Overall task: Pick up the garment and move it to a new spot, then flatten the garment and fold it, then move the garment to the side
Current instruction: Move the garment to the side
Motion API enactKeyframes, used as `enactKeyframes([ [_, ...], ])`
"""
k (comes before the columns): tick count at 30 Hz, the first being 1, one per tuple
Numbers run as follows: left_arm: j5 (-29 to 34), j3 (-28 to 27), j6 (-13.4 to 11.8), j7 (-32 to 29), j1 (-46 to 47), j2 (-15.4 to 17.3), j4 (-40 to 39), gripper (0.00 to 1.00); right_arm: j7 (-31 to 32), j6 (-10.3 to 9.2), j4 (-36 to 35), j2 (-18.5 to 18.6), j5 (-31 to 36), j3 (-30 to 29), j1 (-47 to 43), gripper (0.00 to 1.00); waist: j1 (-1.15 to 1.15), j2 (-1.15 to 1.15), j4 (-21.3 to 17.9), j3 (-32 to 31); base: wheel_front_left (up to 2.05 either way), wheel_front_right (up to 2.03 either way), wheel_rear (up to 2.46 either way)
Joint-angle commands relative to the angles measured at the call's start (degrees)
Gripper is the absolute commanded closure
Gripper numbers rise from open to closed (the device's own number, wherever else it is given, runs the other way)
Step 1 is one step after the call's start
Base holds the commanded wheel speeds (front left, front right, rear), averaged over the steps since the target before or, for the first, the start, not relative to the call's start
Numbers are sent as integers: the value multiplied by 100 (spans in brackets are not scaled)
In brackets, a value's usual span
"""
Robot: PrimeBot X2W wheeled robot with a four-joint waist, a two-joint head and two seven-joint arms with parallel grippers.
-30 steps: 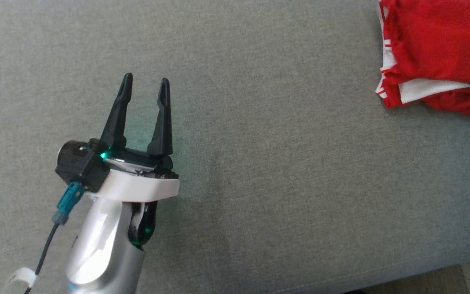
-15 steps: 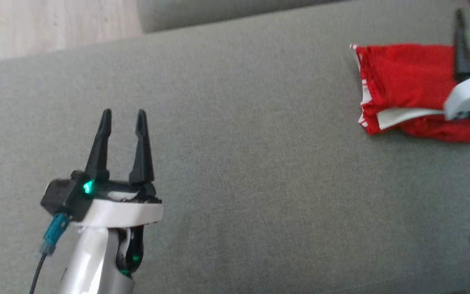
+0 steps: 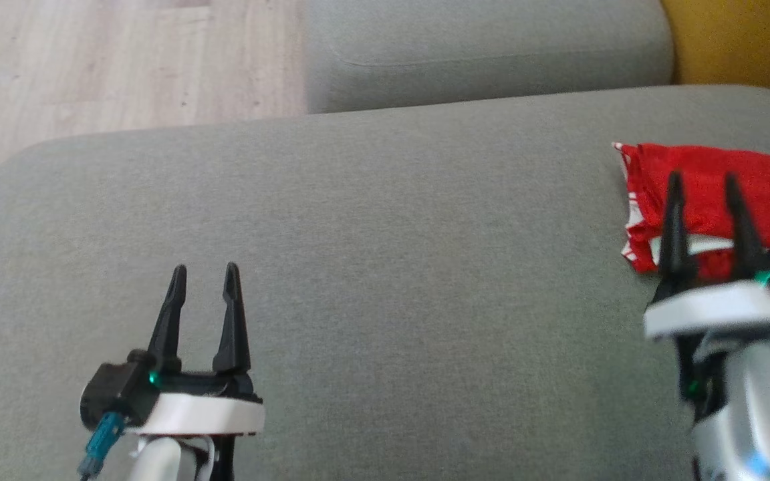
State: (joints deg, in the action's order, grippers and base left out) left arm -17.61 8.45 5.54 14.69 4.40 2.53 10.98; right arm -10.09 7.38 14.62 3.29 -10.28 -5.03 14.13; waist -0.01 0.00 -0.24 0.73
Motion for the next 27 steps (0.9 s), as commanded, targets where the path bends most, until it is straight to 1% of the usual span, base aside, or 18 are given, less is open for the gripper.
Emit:
enactKeyframes([
  [1, 42, -217, 5, 31, 149, 35, -160, 0, -166, 11, -151, -38, -23, 261, 33, 0, 1, 0, 115, -73, 0, 0, 0],
  [5, -102, -302, 46, 31, 12, 35, -154, 0, -420, 11, 15, -39, -223, 647, -485, 0, 1, 0, 209, -108, 0, 0, 0],
  [9, -116, -352, 83, 31, -100, 34, -157, 0, -482, 11, 123, -40, -340, 861, -823, 0, 1, 0, 234, -125, 0, 0, 0],
  [16, -81, -423, 98, 31, -206, 34, -109, 0, -489, 11, -109, -41, -503, 851, -1037, 0, 1, 0, 181, -139, 0, 0, 0],
  [21, -359, -582, 62, 31, -226, 34, -122, 0, -490, 11, -232, -41, -510, 811, -1106, 0, 1, 0, 154, -148, 0, 0, 0],
  [27, -514, -585, 64, 31, -245, 34, 10, 0, -490, 11, -311, -41, -437, 784, -1124, 0, 1, 0, 104, -145, 0, 0, 0],
])
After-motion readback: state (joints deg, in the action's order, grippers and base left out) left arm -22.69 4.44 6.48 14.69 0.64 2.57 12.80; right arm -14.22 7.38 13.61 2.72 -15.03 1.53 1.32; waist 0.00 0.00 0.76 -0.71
